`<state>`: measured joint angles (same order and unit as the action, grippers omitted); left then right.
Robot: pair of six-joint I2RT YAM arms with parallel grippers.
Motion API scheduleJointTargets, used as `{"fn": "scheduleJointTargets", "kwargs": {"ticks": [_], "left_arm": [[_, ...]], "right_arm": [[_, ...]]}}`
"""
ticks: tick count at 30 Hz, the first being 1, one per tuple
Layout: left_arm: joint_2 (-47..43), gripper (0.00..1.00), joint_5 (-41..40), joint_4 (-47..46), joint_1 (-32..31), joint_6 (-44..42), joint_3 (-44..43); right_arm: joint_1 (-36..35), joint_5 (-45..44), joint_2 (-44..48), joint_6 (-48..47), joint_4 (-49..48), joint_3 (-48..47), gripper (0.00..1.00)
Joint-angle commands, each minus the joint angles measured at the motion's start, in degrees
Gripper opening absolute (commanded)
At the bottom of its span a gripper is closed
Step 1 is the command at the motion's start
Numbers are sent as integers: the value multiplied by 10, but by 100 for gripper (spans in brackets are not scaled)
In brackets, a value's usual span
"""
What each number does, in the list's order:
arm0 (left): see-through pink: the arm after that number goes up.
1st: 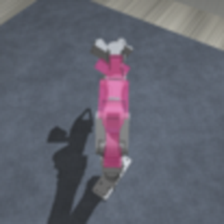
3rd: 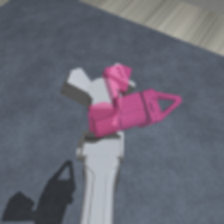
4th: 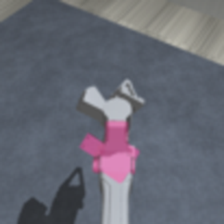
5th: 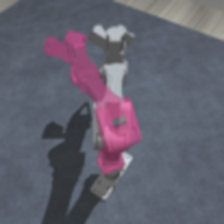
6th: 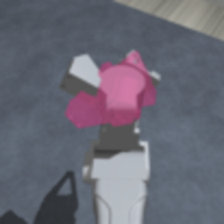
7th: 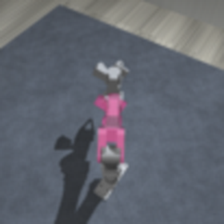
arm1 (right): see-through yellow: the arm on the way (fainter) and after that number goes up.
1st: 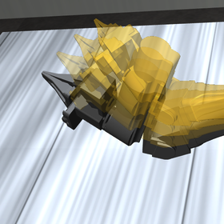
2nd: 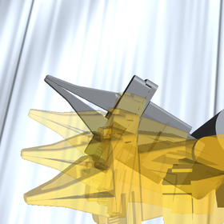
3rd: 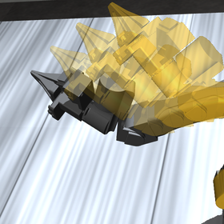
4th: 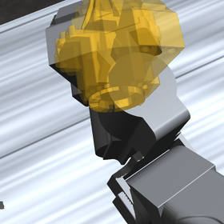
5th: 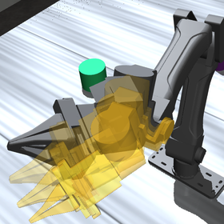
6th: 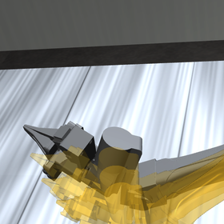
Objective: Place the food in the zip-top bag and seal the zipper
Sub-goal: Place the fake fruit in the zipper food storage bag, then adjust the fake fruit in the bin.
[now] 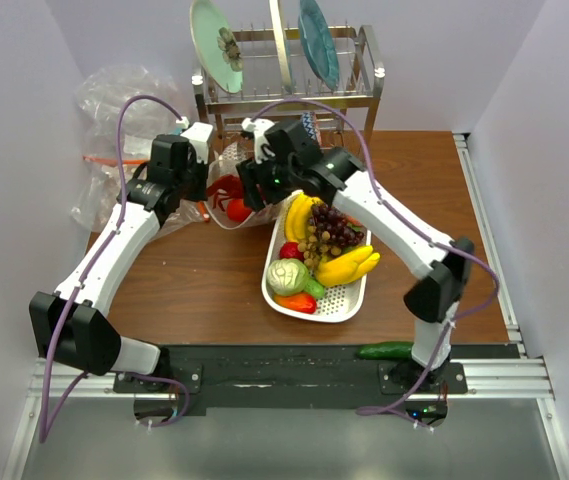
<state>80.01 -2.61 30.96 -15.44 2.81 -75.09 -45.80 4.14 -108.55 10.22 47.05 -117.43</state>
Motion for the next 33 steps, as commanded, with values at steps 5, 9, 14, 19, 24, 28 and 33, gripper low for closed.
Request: {"fn": "scheduleJointTargets", "kwargs": {"ticks": [5, 9, 14, 19, 24, 28, 33], "left_arm": [[-20, 0, 0, -18, 5, -5, -17], [-20, 0, 0, -20, 4, -6, -16], [-20, 0, 1, -20, 5, -6, -16], [-20, 0, 3, -22, 6, -6, -16], [-18, 0, 5, -22, 5, -6, -15], [-18, 0, 5, -20, 6, -6, -15], [-20, 0, 2, -21, 6, -6, -13]], "right_arm": [[5, -68, 171, 38, -40, 155, 88], [9, -101, 234, 57, -32, 227, 99], [9, -126, 298, 78, -10, 301, 99], [10, -93, 359, 91, -34, 406, 99], [9, -43, 400, 85, -29, 456, 96], [9, -26, 418, 70, -48, 514, 86], [9, 18, 385, 70, -42, 527, 66]]}}
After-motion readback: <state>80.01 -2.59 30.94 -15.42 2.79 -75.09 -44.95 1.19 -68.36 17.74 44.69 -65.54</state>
